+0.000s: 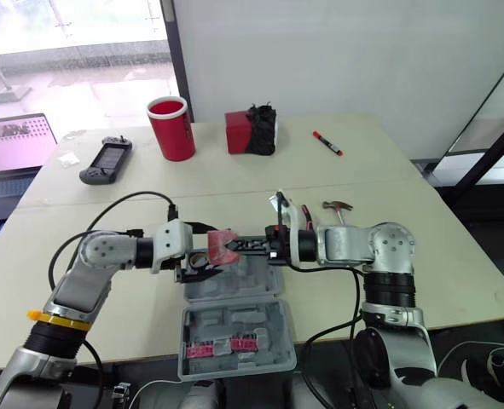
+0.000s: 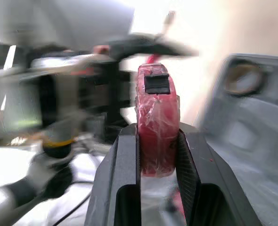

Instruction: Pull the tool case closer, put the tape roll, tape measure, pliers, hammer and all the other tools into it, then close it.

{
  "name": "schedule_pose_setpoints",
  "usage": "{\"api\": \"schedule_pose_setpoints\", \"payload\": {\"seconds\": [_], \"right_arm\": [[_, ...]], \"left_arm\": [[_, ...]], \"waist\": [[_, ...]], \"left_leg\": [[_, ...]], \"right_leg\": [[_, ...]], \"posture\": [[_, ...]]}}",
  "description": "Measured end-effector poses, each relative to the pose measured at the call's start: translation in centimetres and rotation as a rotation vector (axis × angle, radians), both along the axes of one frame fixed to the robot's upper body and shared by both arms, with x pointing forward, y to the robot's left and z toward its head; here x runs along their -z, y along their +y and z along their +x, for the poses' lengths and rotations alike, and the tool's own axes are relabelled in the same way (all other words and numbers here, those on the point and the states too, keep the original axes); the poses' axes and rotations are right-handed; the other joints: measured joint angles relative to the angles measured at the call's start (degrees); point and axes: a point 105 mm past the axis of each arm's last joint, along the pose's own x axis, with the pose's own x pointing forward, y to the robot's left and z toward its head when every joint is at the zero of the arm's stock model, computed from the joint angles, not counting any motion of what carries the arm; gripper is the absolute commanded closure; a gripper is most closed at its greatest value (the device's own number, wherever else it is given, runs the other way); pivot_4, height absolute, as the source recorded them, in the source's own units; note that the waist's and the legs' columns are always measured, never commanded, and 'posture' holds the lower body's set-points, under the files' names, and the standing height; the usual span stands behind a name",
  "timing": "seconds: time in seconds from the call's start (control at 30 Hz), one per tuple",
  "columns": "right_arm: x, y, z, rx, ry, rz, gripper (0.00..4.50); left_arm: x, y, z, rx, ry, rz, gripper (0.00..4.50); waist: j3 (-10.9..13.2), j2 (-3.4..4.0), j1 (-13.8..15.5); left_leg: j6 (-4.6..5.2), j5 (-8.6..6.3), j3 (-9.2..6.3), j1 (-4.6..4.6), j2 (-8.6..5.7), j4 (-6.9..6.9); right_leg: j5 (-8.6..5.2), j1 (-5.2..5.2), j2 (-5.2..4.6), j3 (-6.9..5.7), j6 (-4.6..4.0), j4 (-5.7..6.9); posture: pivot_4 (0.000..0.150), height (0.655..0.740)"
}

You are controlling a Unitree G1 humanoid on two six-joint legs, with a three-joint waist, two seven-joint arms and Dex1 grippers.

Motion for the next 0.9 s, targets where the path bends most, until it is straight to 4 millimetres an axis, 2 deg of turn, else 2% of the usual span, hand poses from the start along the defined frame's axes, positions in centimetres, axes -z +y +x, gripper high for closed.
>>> {"api": "schedule_pose_setpoints", "payload": {"seconds": [0.17,0.23,0.3,0.4,0.6,0.77,0.9], "right_arm": [[0.3,-1.2,0.6,0.016,0.036,-0.026,4.03],[0.4,-2.2,1.3,0.047,0.059,-0.044,4.03],[0.8,-3.0,2.0,0.072,0.104,-0.052,4.03],[2.1,-3.8,2.5,0.104,0.164,-0.097,4.03],[4.2,-4.6,3.5,0.147,0.255,-0.189,4.03],[3.5,-4.8,3.6,0.123,0.241,-0.182,4.03],[2.7,-7.5,3.7,0.151,0.228,-0.174,4.03]], "left_arm": [[-0.5,3.2,-0.2,-0.090,0.002,-0.002,0.00],[-0.2,4.8,-0.8,-0.134,0.022,0.000,0.00],[0.4,5.6,-1.9,-0.154,0.057,-0.005,0.00],[1.3,6.2,-3.5,-0.172,0.126,-0.010,0.00],[1.8,6.3,-5.9,-0.206,0.201,-0.040,0.00],[1.7,6.0,-6.7,-0.219,0.212,-0.051,0.00],[1.4,6.1,-7.0,-0.231,0.215,-0.063,0.00]], "waist": [[0.0,0.00,0.0],[0.0,0.01,0.0],[0.0,0.01,0.1],[0.0,0.01,0.1],[0.0,0.03,0.1],[0.0,0.03,0.2],[0.0,0.04,0.6]], "left_leg": [[0.00,0.00,0.05,0.00,0.00,-0.01],[0.00,0.00,0.09,0.01,0.01,-0.02],[0.00,0.00,0.12,0.01,0.02,-0.02],[0.00,0.00,0.18,0.01,0.04,-0.03],[0.00,0.00,0.28,0.01,0.06,-0.03],[0.01,-0.01,0.30,0.01,0.07,-0.03],[0.01,-0.01,0.31,0.00,0.06,-0.03]], "right_leg": [[0.00,-0.02,0.00,0.08,0.00,0.00],[0.00,-0.04,0.01,0.13,0.00,0.00],[0.00,-0.04,0.01,0.17,0.00,-0.01],[0.00,-0.07,0.01,0.24,0.00,-0.01],[0.00,-0.11,0.03,0.35,-0.01,0.00],[0.01,-0.10,0.04,0.35,-0.01,-0.03],[0.01,-0.07,0.04,0.34,0.00,-0.08]], "posture": [[0.150,0.7400],[0.150,0.7400],[0.150,0.7400],[0.150,0.7400],[0.150,0.7400],[0.150,0.7400],[0.150,0.7400]]}}
